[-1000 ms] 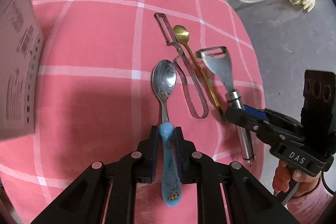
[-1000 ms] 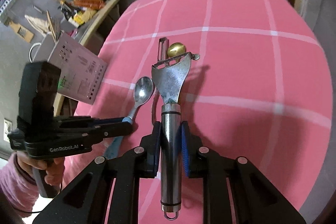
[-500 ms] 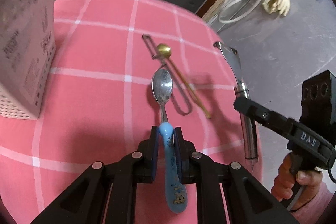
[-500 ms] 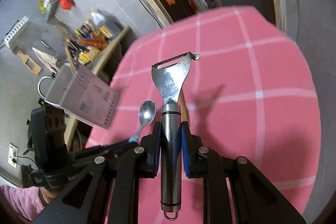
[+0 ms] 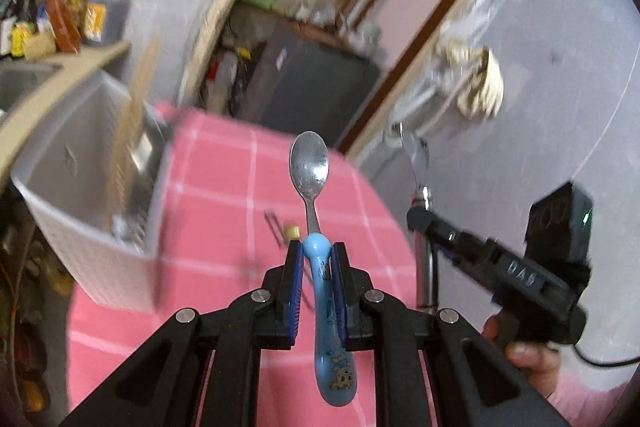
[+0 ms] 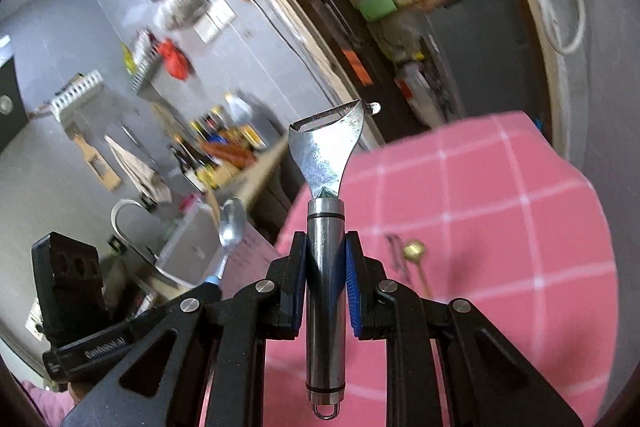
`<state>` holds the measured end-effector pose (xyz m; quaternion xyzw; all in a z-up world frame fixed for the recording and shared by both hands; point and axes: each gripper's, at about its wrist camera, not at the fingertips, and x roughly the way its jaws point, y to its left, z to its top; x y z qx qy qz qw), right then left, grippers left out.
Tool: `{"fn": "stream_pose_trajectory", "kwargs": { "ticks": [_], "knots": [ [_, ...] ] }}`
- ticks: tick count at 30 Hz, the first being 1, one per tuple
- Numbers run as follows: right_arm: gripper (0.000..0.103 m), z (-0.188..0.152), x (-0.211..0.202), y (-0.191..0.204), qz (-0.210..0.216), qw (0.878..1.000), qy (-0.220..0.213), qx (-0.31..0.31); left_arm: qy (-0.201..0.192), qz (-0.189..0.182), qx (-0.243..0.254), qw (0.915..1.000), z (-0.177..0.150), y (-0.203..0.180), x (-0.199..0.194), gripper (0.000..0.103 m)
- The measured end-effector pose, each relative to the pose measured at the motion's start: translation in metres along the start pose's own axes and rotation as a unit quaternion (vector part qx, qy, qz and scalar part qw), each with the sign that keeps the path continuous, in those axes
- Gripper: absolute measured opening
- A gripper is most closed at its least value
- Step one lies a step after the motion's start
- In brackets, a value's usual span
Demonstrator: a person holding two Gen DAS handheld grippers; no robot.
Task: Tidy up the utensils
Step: 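Lift the blue-handled spoon and peeler and carry both to the basket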
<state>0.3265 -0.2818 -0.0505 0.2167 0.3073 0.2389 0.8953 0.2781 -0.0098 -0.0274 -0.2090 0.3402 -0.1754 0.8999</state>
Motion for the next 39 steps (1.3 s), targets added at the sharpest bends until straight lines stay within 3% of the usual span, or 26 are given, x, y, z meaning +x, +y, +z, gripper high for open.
{"fn": "stream_pose_trajectory", "kwargs": {
  "ticks": [9,14,17,27,39],
  "knots": [
    [0.016,0.027,0.037,0.077,0.085,0.994,-0.063,-0.025,-0.082,0.017,0.003,0.9965,0.061,0.036,-0.049,0.013],
    [0.016,0.027,0.058,0.104,0.148,0.983,-0.103,-0.024,-0.121,0.022,-0.007,0.9924,0.085,0.064,-0.060,0.013],
    [0.016,0.019,0.076,0.109,0.165,0.979,-0.117,-0.010,-0.138,0.019,-0.021,0.9901,0.093,0.081,-0.058,0.013],
    [0.016,-0.022,0.133,0.097,0.170,0.978,-0.123,0.005,-0.177,0.000,-0.073,0.9814,0.076,0.125,-0.031,0.013],
    [0.016,-0.044,0.147,0.086,0.170,0.980,-0.098,-0.025,-0.199,0.007,-0.029,0.9796,0.050,0.128,-0.017,0.013]
  ]
}}
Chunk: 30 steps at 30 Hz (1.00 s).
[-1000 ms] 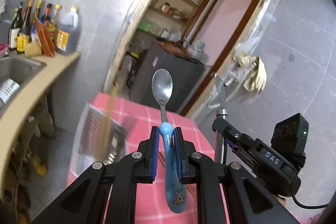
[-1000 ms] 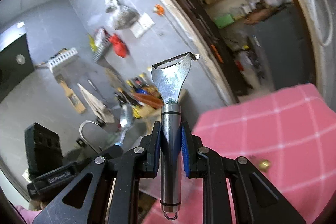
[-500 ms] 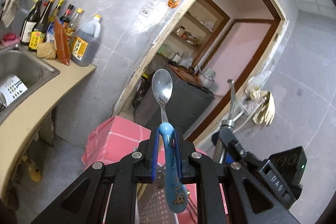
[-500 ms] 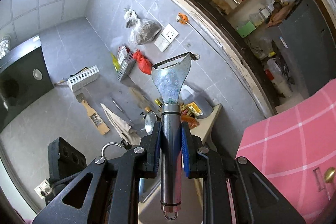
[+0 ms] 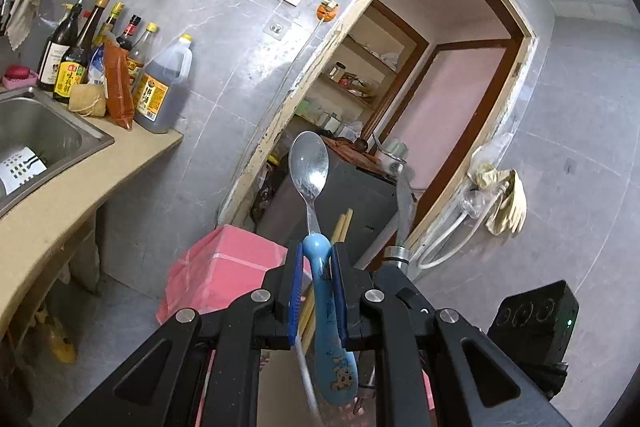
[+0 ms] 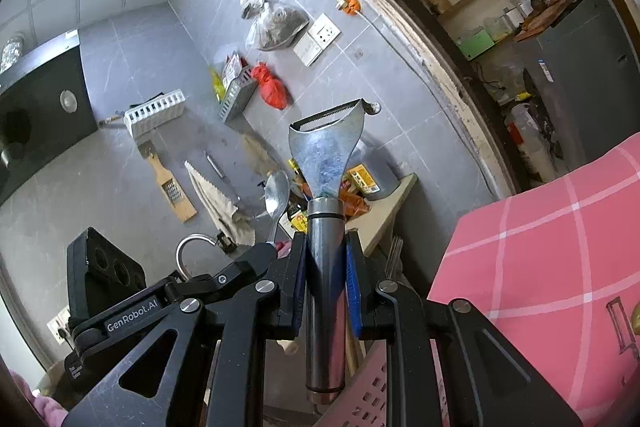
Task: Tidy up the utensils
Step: 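Lift the blue-handled spoon and peeler and carry both to the basket, then lower the spoon and peeler into the basket and open both grippers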
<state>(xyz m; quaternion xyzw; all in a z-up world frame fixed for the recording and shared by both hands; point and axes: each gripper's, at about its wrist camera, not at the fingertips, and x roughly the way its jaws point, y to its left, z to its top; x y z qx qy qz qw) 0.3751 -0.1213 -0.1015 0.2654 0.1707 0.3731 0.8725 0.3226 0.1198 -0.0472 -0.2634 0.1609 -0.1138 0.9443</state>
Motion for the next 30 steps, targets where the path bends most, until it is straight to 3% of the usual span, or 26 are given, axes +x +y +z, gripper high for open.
{"fn": "stream_pose_trajectory", "kwargs": {
  "ticks": [6,15,30],
  "knots": [
    [0.016,-0.003,-0.004,-0.001,-0.006,1.000,0.012,-0.001,-0.004,-0.002,0.018,0.9998,-0.004,-0.002,-0.006,0.013],
    [0.016,-0.004,-0.017,0.008,-0.011,0.998,0.041,-0.042,0.021,-0.013,0.069,0.9973,-0.007,-0.009,-0.020,0.014],
    [0.017,-0.001,-0.026,0.019,-0.028,0.995,0.068,-0.073,0.030,-0.012,0.081,0.9962,-0.003,-0.008,-0.034,0.014]
  ]
}}
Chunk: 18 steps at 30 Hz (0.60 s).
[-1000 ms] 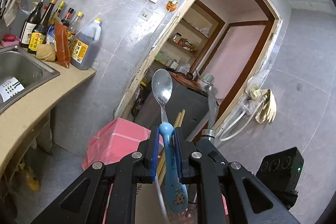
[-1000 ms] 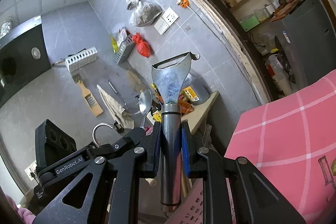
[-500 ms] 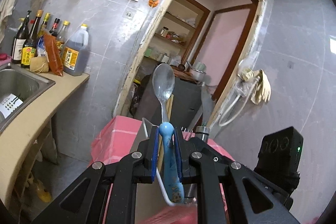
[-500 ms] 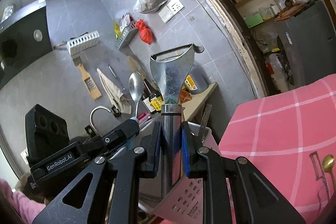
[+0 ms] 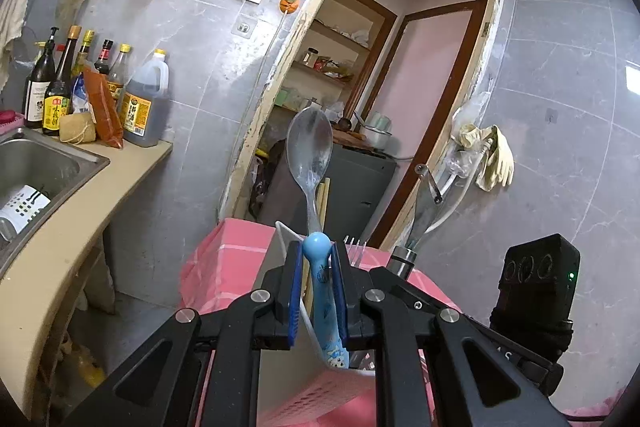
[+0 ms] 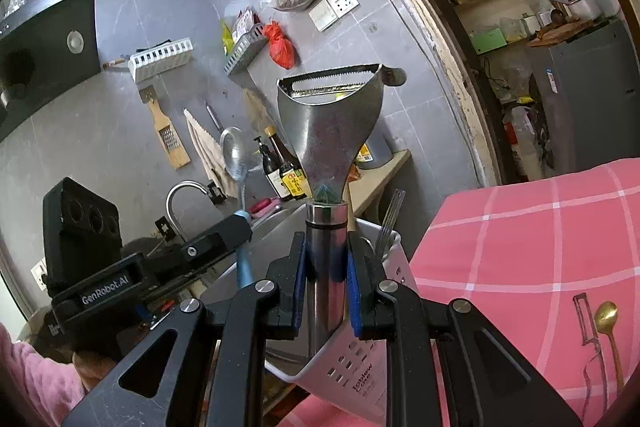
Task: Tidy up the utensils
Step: 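Lower the spoon and peeler into the basket and open both grippers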
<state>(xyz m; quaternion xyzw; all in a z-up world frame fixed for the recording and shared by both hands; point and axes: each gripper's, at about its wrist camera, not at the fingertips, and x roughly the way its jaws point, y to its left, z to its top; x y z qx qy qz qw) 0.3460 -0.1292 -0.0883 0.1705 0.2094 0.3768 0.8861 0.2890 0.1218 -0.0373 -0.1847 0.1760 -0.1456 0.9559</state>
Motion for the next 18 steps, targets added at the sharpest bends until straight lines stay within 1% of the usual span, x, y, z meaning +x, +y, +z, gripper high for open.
{"fn": "stream_pose_trajectory", "kwargs": {
  "ticks": [2,5,7,11,15,18],
  "knots": [
    [0.017,0.001,0.000,0.001,-0.004,1.000,0.004,-0.003,0.000,0.008,0.016,0.9998,0.000,-0.004,-0.002,0.014],
    [0.018,0.003,-0.002,0.002,-0.011,1.000,0.007,-0.006,-0.009,0.033,0.056,0.9978,0.000,-0.016,-0.003,0.014],
    [0.018,0.004,-0.001,0.004,-0.016,1.000,0.009,-0.012,-0.008,0.034,0.069,0.9970,-0.001,-0.020,-0.001,0.014],
    [0.019,0.003,-0.001,0.008,-0.017,1.000,0.016,-0.017,-0.004,0.032,0.063,0.9975,-0.003,-0.018,0.002,0.014],
    [0.019,0.003,-0.002,0.010,-0.020,0.999,0.026,-0.017,-0.002,0.033,0.041,0.9986,-0.001,-0.012,-0.001,0.014],
    [0.020,0.002,-0.001,0.009,-0.022,0.999,0.044,-0.012,0.013,0.027,0.029,0.9991,0.003,-0.008,-0.001,0.014]
  ]
}}
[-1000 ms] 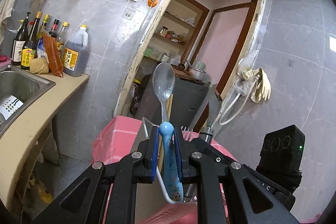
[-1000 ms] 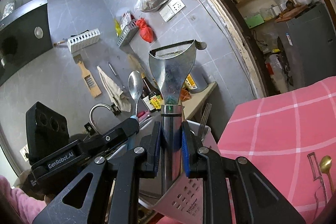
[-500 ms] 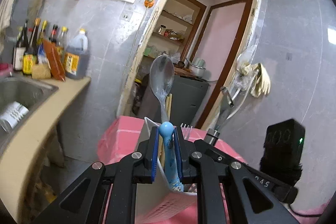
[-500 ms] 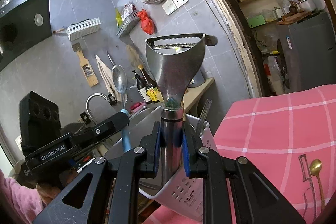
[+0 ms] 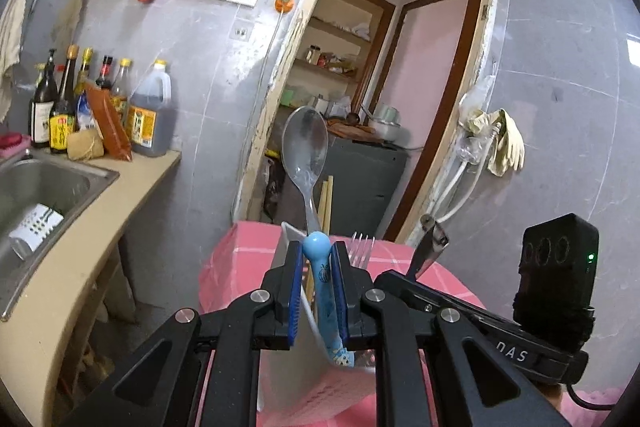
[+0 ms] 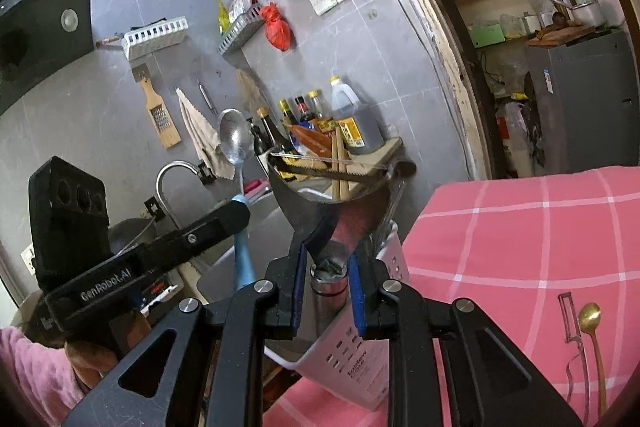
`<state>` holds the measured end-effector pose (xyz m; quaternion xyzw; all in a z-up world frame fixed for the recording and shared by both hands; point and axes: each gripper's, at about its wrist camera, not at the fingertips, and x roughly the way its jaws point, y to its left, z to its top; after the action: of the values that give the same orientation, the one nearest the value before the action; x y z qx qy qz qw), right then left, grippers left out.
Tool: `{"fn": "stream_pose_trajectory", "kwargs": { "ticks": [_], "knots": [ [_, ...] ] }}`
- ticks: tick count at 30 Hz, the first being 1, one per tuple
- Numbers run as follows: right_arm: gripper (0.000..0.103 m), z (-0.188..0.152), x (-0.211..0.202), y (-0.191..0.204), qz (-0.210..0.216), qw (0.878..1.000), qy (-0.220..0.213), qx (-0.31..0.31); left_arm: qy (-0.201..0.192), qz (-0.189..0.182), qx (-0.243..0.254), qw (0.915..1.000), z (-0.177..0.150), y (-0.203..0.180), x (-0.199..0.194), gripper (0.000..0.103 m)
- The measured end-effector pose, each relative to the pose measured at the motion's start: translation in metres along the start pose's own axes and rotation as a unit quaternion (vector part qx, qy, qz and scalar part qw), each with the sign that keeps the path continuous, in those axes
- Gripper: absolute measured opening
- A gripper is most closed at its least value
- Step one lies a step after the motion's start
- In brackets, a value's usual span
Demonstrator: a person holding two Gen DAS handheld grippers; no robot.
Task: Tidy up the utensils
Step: 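Lower the spoon and peeler into the basket and open both grippers, then move both grippers back toward the gold spoon and small peeler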
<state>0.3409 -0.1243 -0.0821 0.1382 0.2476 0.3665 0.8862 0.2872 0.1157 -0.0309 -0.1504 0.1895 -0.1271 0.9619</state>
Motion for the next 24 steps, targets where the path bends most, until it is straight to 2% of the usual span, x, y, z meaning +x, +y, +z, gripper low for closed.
{"fn": "stream_pose_trajectory", "kwargs": {
  "ticks": [2,5,6,13,17,19,21,22,24],
  "knots": [
    [0.024,0.000,0.001,0.001,-0.003,1.000,0.011,0.001,0.014,0.000,0.000,0.9999,-0.001,0.001,0.000,0.014],
    [0.046,0.000,-0.001,0.004,-0.006,1.000,0.023,-0.001,0.032,0.002,0.004,0.9995,-0.002,-0.001,-0.001,0.014],
    [0.048,0.000,-0.002,0.005,-0.004,1.000,0.026,0.000,0.035,0.004,0.003,0.9994,-0.002,-0.001,-0.002,0.014],
    [0.049,0.005,-0.026,0.002,-0.015,1.000,0.016,0.017,0.050,0.006,-0.018,0.9986,0.002,-0.002,-0.014,0.015],
    [0.056,0.009,-0.045,-0.001,-0.032,0.999,-0.008,0.023,0.050,0.016,-0.014,0.9985,0.007,-0.011,-0.020,0.021],
    [0.063,0.014,-0.056,-0.001,-0.045,0.998,-0.023,0.021,0.044,0.021,-0.014,0.9987,0.009,-0.020,-0.025,0.029],
    [0.076,0.017,-0.072,-0.002,-0.063,0.997,-0.040,0.017,0.035,0.025,-0.015,0.9990,0.011,-0.028,-0.030,0.046],
    [0.079,0.021,-0.078,-0.003,-0.071,0.996,-0.046,0.015,0.029,0.028,-0.016,0.9991,0.011,-0.033,-0.031,0.053],
    [0.092,0.026,-0.092,-0.005,-0.087,0.994,-0.062,0.008,0.021,0.033,-0.013,0.9991,0.012,-0.043,-0.033,0.060]
  ]
}}
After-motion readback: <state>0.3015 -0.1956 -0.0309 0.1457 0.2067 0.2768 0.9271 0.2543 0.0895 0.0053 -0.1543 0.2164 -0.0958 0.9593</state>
